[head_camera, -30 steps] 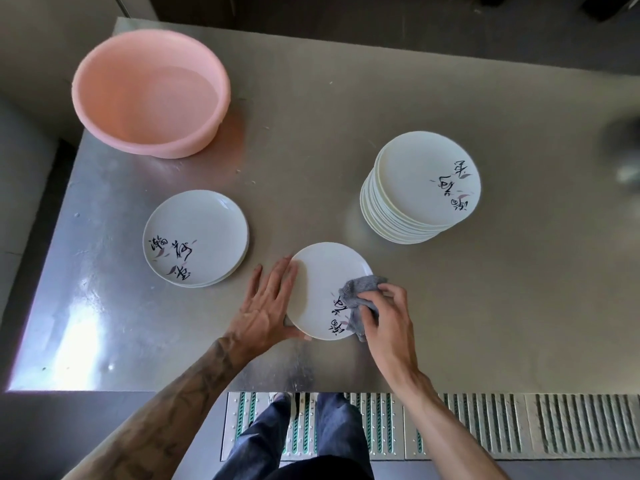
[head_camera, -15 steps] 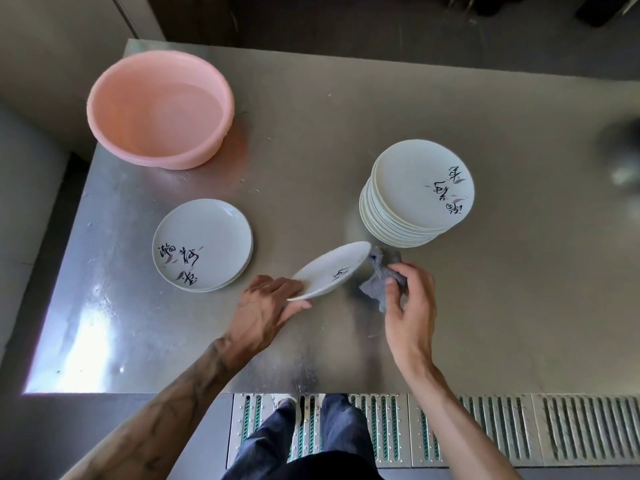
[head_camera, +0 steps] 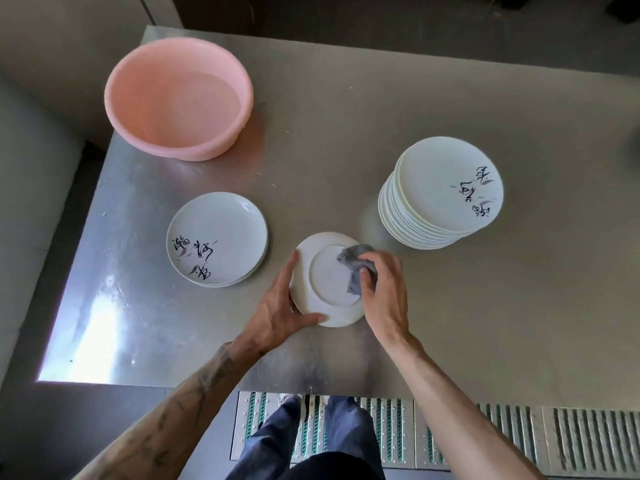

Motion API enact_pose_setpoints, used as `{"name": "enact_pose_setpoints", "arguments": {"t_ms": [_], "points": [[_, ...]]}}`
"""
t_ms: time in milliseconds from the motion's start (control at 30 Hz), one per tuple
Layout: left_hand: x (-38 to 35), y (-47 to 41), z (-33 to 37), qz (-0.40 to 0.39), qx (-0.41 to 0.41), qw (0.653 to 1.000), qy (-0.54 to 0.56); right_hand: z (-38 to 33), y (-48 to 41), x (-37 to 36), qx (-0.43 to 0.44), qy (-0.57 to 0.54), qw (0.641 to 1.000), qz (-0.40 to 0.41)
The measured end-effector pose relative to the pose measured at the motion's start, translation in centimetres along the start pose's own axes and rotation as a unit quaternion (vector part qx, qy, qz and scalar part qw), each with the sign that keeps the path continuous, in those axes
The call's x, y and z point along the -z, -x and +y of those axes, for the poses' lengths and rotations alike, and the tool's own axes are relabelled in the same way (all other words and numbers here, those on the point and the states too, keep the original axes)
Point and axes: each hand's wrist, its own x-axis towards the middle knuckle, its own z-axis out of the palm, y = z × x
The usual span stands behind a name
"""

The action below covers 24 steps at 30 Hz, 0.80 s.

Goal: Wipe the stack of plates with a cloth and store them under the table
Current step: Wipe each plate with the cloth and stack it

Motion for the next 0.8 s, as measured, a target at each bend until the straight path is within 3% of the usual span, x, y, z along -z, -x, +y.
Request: {"name": "enact_pose_setpoints", "arguments": {"t_ms": [200, 400, 567, 700, 800], "points": [[-0.5, -0.1, -1.0, -0.031, 0.031, 0.998, 0.033, -0.6, -2.9, -2.1, 0.038, 0.059, 0.993, -0.095], [-0.4, -0.7, -1.6, -0.024, 0.003, 0.998, 0.060, -1.8, -3.2, -4.3, 0.253, 0.145, 0.938, -0.189], [-0.7, -0.7, -1.6, -0.023, -0.003, 0.999, 0.035, 0.2, -5.3, -2.3, 0.156, 0.181, 0.958, -0.158], [-0.7, -0.8, -1.8, -0.027, -0.009, 0.999, 0.032, -0.7, -4.4, -3.4, 0.267, 0.197, 0.927, -0.175], [-0.7, -0.8, -1.9, -0.027, -0.007, 0.999, 0.027, -0.1, -5.6, -3.0, 0.228, 0.196, 0.940, -0.164]]}}
